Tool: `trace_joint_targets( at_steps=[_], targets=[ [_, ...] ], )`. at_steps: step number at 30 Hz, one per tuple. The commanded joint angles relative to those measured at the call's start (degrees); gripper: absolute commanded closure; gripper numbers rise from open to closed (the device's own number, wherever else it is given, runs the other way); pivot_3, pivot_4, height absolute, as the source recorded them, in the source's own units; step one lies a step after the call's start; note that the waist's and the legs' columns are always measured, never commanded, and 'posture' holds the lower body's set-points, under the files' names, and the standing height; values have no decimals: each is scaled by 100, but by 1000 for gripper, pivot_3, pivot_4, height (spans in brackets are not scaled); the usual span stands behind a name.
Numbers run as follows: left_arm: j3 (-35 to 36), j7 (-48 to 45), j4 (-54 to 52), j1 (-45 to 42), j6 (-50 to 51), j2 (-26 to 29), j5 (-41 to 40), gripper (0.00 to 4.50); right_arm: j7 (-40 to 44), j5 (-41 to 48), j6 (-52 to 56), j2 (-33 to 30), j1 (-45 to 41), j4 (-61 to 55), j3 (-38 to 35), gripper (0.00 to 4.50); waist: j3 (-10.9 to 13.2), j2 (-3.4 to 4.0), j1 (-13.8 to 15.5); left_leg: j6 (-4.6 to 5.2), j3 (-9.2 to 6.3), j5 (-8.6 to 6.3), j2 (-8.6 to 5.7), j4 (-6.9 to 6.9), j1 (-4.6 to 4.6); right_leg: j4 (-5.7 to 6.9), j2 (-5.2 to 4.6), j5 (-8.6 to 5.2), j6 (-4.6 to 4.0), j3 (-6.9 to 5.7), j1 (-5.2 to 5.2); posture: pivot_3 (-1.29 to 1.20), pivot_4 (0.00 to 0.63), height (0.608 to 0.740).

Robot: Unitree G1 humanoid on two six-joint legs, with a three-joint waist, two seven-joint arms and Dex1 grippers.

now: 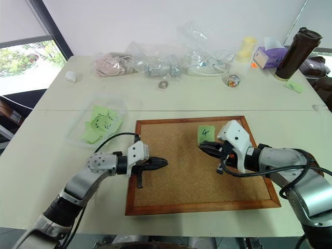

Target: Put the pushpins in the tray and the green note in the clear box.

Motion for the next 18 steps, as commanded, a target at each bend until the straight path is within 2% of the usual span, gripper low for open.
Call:
trace_joint_targets(
  at_steps=[1, 3, 9, 10, 18],
  targets=[
    [452, -69, -312, -477, 810, 57, -544, 4174, 198, 41, -141, -202, -142, -280, -10, 4458, 21, -20, -10, -1, 0, 1, 1, 0, -4, 1, 1, 0, 0, 0, -5, 0, 150, 730],
    [611, -110, -440, -805, 1200, -79, -938, 3464, 278, -2, -200, -285, -239, -333, 67, 4500, 35, -31, -18, -4, -1, 2, 4, 0, -15, 6, 5, 0, 1, -2, -20, 0, 150, 730],
    [631, -143, -335, -1334, 1441, -464, -1267, 450, 406, -172, -385, -391, -512, -339, 326, 4500, 36, -34, -22, -8, 0, 4, 0, 10, -80, 10, 1, 15, 24, -11, -83, 0, 150, 730],
    [647, -127, -316, -1375, 1494, -528, -1325, 70, 430, -226, -423, -412, -540, -327, 375, 4500, 37, -35, -23, -8, 1, 4, -1, 9, -81, 10, 1, 15, 24, -11, -86, 0, 150, 730],
    [749, 209, -127, -1519, 1772, -1122, -1596, 70, 487, -430, -554, -440, -712, -374, 636, 4500, 39, -38, -9, -8, 1, 5, -1, 17, -84, 10, 1, 16, 24, -11, -83, 0, 150, 730]
  ],
)
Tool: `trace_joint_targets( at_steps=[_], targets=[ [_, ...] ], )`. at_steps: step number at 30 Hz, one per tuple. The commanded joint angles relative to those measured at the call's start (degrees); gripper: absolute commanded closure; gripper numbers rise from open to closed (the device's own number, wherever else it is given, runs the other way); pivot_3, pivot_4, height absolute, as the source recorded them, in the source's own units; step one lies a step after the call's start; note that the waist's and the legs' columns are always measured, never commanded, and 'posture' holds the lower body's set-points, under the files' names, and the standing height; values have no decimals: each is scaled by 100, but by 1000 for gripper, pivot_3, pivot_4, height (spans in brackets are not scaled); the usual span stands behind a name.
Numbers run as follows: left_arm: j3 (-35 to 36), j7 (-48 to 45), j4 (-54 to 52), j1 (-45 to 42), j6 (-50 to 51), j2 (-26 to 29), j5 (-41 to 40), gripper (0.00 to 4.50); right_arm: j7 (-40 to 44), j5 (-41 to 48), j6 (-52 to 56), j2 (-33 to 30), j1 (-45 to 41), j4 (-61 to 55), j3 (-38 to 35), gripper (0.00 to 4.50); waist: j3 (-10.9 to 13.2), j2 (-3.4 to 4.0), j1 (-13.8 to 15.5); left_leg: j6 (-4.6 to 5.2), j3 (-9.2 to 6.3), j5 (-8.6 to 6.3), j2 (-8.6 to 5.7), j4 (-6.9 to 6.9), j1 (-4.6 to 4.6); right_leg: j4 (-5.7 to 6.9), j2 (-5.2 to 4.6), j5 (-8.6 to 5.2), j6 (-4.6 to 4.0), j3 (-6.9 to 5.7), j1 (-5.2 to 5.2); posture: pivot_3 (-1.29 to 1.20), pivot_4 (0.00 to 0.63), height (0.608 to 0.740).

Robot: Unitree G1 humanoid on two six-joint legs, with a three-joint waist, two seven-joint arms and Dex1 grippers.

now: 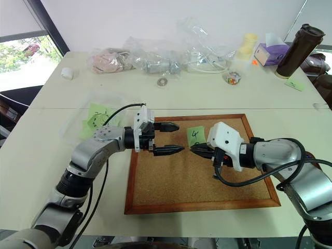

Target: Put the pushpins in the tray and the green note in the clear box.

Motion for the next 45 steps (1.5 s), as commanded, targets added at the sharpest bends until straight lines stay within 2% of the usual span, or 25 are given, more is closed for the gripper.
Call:
trace_joint_targets(
  at_steps=[1, 7, 8, 11, 17, 23, 28, 37, 41, 45],
  targets=[
    [131, 168, 23, -129, 80, -227, -191, 70, 28, -119, -168, -86, -180, -223, 50, 4500, 0, 0, -4, 0, 0, 0, 0, 0, 0, 0, 0, 0, 0, 0, 0, 0, 150, 730],
    [-15, 221, 205, -82, -79, -384, -57, 70, 37, -205, -179, -132, -375, -360, 191, 4500, 0, 0, -8, -1, 0, 1, 1, 0, 0, 2, 1, 0, 0, 0, -3, 0, 150, 730],
    [-27, 215, 228, -83, -85, -400, -61, 299, 36, -201, -171, -131, -403, -379, 202, 4500, 0, 0, -7, -1, 1, 1, 1, 0, 0, 2, 0, 0, 0, 0, -3, 0, 150, 730],
    [-36, 218, 313, -88, -130, -450, -61, 1362, 39, -220, -160, -140, -457, -415, 242, 4500, 0, 0, -6, -1, 1, 1, 0, 0, 0, 2, 0, 0, 0, 0, -3, 0, 150, 730],
    [-3, 169, 354, -84, -129, -530, -139, 4453, 50, -276, -164, -180, -480, -446, 264, 4500, 0, -1, -5, -1, 1, 1, -2, 3, 0, 2, 0, 1, 1, -1, -1, 0, 150, 730],
    [18, 190, 387, -108, -129, -581, -125, 4487, 40, -325, -166, -191, -471, -453, 212, 4500, 0, -1, -5, -1, 1, 1, -1, 3, 0, 4, 0, 1, 1, 0, -2, 0, 150, 730],
    [-76, 133, 499, -63, -388, -446, 114, 4487, -19, -258, -67, -254, -475, -414, -136, 4500, 0, -1, -5, -1, 1, 1, -1, 4, 0, 5, 0, 1, 1, -1, -2, 0, 150, 730],
    [-250, -14, 913, 74, -1141, -157, 666, 4487, -146, 496, 626, -299, -288, -284, -1722, 4500, 0, -1, 1, -1, 2, 1, -1, 3, 0, 6, 0, 2, 1, -1, -2, 0, 150, 730],
    [-231, -7, 912, 113, -1215, -158, 700, 4487, -316, 886, 1048, -38, 123, 229, -2935, 4500, -2, -3, 15, -1, 1, 1, -4, 8, 0, 6, -1, 3, 3, -2, 2, 0, 150, 730],
    [-242, 26, 743, 224, -1192, -166, 679, 4487, -285, 622, 771, 384, 1047, 1486, -3994, 4500, -6, -6, 19, 0, 1, 1, -7, 8, 1, 7, -1, 7, 9, -1, 6, 0, 150, 730]
  ],
)
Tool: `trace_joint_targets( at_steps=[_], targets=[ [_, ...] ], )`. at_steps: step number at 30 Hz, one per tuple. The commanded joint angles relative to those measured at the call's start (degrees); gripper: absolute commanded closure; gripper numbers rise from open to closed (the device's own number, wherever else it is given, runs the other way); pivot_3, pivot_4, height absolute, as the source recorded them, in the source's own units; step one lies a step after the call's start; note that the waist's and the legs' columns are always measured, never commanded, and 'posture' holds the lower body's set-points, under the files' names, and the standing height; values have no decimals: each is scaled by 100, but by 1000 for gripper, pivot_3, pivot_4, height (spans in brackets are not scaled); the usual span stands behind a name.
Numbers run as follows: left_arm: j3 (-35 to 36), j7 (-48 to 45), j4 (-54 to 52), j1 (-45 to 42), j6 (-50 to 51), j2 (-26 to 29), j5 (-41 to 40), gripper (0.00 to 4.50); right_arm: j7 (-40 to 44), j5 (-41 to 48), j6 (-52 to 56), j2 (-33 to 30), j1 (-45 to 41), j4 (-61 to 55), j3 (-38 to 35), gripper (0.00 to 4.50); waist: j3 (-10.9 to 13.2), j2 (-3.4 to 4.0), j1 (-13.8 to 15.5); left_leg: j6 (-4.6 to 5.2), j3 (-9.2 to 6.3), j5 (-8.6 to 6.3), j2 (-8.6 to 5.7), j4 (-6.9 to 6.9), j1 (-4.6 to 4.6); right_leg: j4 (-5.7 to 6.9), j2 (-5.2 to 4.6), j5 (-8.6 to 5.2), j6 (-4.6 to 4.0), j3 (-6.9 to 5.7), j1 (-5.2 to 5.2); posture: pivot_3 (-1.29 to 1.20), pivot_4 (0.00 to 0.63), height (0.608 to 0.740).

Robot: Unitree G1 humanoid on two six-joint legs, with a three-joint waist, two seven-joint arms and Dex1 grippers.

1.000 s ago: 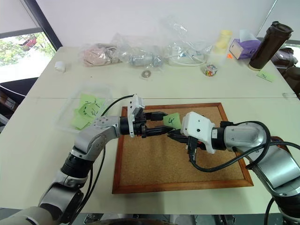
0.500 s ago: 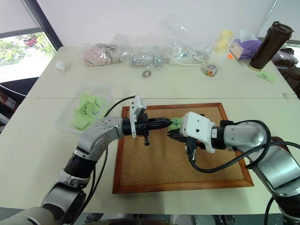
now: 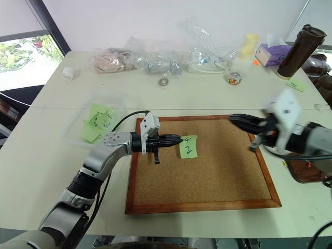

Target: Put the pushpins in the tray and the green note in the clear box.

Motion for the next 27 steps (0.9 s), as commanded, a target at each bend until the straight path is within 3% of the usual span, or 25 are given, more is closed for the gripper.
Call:
trace_joint_targets(
  at_steps=[1, 8, 23, 26, 27],
  targets=[
    [28, 24, -315, 76, -61, -19, -27, 4487, -71, -225, -306, 297, 555, 962, -820, 4500, -1, 1, -7, 0, 0, 0, -2, 0, 1, 4, -1, 0, 0, 0, 0, 0, 150, 730],
    [2, 61, -657, 209, 24, -41, -85, 4487, -459, -572, -642, 550, 1203, 2013, -1252, 4500, -16, 32, -43, -2, 19, 2, 5, -1, 11, 21, 0, 0, 0, 16, -9, 0, 150, 730],
    [-19, 319, -1044, 405, 178, -148, -145, 4487, -601, -946, -1255, 544, 1523, 3334, -1056, 4500, -22, 41, -31, -3, 20, 2, 0, 1, 14, 21, 1, 0, 0, 19, -4, 0, 150, 730],
    [-12, 337, -1072, 439, 193, -139, -149, 4500, -588, -964, -1333, 568, 1533, 3456, -996, 3649, -22, 42, -31, -3, 20, 2, 1, 1, 14, 21, 1, 0, 0, 19, -4, 0, 150, 730],
    [-9, 341, -1076, 441, 196, -135, -149, 4500, -574, -961, -1345, 566, 1541, 3465, -995, 3167, -22, 42, -27, -3, 20, 2, 1, 1, 14, 21, 1, 0, 0, 19, -4, 0, 150, 730]
  ],
)
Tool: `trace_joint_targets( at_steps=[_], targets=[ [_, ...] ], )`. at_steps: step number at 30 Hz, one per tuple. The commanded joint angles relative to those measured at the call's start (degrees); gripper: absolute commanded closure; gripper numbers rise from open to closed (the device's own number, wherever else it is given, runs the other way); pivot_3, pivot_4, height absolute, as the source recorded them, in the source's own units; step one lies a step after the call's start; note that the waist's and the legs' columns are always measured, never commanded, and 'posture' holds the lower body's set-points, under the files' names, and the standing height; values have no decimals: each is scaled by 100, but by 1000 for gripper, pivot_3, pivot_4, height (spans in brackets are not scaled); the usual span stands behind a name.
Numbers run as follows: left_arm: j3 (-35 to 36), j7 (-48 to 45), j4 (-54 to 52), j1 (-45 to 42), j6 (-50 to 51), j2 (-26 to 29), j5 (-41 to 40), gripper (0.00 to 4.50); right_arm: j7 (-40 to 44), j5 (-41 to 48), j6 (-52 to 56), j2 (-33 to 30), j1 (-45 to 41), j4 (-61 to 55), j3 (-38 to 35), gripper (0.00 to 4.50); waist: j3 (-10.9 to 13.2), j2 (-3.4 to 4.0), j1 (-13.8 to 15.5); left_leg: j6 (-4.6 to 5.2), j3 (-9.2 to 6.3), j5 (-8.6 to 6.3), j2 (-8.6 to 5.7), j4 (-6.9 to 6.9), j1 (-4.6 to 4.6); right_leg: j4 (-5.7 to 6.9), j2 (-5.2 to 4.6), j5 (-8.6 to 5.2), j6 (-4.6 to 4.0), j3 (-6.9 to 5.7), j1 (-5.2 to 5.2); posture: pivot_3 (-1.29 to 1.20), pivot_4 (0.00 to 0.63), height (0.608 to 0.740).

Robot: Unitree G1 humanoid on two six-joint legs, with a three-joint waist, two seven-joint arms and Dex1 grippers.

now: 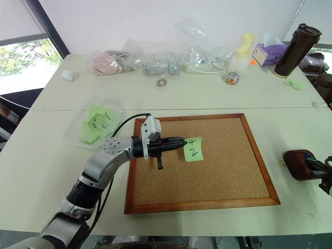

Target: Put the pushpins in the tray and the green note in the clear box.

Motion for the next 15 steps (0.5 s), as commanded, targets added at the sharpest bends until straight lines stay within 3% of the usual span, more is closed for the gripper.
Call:
trace_joint_targets(
  at_steps=[1, 6, 15],
  targets=[
    [39, 19, -250, -6, 17, 13, -84, 4500, 65, 10, -148, -64, 42, 4, -56, 2697, -1, 1, 8, 0, 0, 0, 0, 0, 0, 0, 0, 0, 0, 0, 0, 0, 150, 730],
    [51, 24, -255, -2, 19, 27, -91, 4500, 132, 74, -134, -62, 99, -46, -101, 106, -1, 1, 7, 0, 0, 0, -1, 0, -1, 0, 0, 0, 0, 0, 1, 0, 150, 730],
    [35, 23, -242, -13, 13, -4, -94, 4500, 155, 429, 152, -37, 118, -248, -310, 11, -2, 3, 4, 0, 0, 0, 0, 0, 0, 0, 0, 0, 0, 0, 1, 0, 150, 730]
  ],
)
